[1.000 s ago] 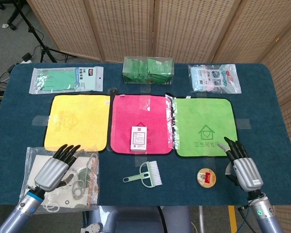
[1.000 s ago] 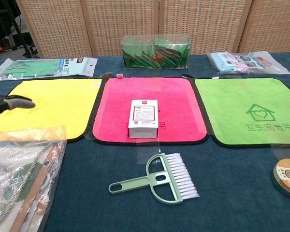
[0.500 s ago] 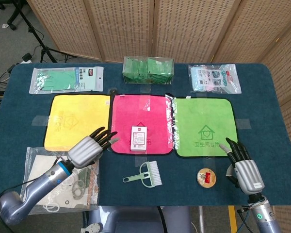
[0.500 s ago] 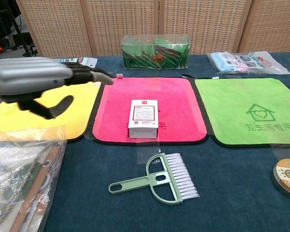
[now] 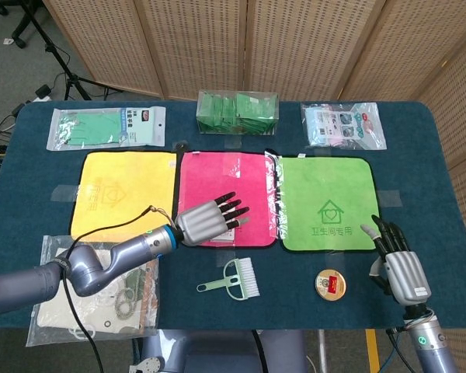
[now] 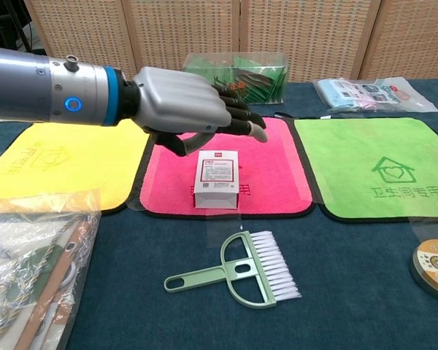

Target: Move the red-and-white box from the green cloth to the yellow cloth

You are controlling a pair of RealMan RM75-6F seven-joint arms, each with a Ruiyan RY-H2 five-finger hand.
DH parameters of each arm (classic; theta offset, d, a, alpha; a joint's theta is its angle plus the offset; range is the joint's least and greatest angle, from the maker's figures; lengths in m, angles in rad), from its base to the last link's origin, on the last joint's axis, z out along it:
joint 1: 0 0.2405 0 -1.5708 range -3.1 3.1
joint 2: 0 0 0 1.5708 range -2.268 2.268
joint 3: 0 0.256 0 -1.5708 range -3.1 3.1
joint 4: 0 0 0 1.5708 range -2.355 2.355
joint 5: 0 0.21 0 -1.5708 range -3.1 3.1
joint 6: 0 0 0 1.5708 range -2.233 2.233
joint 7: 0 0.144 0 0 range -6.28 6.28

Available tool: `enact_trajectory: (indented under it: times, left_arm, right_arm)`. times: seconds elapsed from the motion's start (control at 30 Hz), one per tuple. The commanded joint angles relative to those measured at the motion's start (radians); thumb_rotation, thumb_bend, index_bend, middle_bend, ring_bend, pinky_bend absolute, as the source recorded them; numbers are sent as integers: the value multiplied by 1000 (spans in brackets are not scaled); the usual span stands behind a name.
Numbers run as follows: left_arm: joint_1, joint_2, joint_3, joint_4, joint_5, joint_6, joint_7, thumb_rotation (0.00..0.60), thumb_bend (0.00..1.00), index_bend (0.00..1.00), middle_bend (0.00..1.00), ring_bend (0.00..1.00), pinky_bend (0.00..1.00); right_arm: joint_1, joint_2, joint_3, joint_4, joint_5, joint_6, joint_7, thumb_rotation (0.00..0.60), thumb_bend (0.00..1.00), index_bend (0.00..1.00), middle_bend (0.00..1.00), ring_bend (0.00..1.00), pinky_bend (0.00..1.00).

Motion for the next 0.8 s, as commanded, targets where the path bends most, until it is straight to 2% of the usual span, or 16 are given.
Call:
enact_trajectory:
  times: [0.03, 0.4, 0.8]
  left_arm:
    - [-43, -37, 19, 27, -6, -31, 36, 600, 1000, 0, 0, 0, 0]
    - [-82, -71, 82, 56, -24, -47, 63, 600, 1000, 0, 0, 0, 0]
    - [-50, -20, 163, 50, -53, -6, 69, 600, 1000, 0, 0, 0, 0]
  right_arm:
    - [-5, 6, 10, 4, 14, -9, 13, 600, 1000, 122, 11, 0, 0]
    - [-22, 23, 31, -5, 9, 3, 54, 600, 1000, 123, 11, 0, 0]
    - [-29, 15, 34, -8, -24, 3, 51, 600, 1000, 122, 11, 0, 0]
